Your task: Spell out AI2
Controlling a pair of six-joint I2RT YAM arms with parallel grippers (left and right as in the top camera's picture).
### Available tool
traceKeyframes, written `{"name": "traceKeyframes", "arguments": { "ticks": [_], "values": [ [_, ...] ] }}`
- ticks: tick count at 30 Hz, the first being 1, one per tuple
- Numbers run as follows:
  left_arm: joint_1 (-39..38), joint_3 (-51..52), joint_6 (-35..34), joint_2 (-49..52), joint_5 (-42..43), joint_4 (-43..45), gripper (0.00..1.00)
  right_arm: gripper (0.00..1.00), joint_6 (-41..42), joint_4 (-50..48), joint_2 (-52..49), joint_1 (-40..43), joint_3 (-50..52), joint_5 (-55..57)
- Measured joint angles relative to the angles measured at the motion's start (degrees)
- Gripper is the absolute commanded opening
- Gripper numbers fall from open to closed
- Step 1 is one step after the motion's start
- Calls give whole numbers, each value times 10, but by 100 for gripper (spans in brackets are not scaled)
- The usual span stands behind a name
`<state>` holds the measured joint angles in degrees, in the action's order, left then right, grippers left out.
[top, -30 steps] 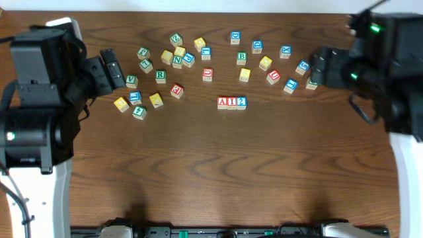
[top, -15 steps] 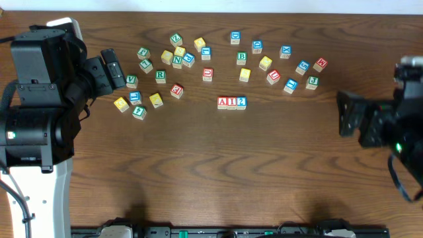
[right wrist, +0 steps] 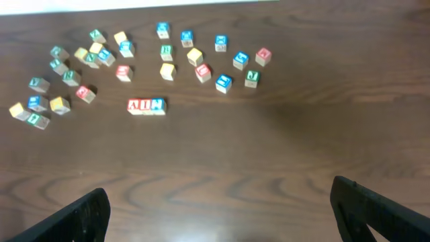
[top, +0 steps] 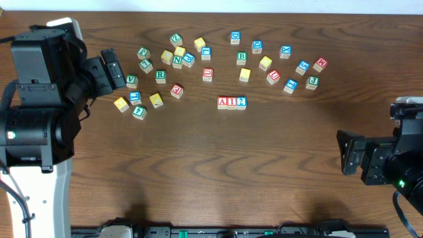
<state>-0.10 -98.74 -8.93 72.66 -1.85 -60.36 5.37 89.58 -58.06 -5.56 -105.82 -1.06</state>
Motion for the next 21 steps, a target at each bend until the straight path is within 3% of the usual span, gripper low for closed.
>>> {"name": "traceKeyframes", "arguments": {
  "ticks": [10,16,21],
  "values": [
    [0,0,0,0,0,0,97,99,-26,-156,12,7,76,20],
    [0,0,0,0,0,-1,98,99,-51,-363,50,19,243,24],
    [0,0,0,0,0,-2,97,99,-59,-580,118,24,439,24]
  ]
}}
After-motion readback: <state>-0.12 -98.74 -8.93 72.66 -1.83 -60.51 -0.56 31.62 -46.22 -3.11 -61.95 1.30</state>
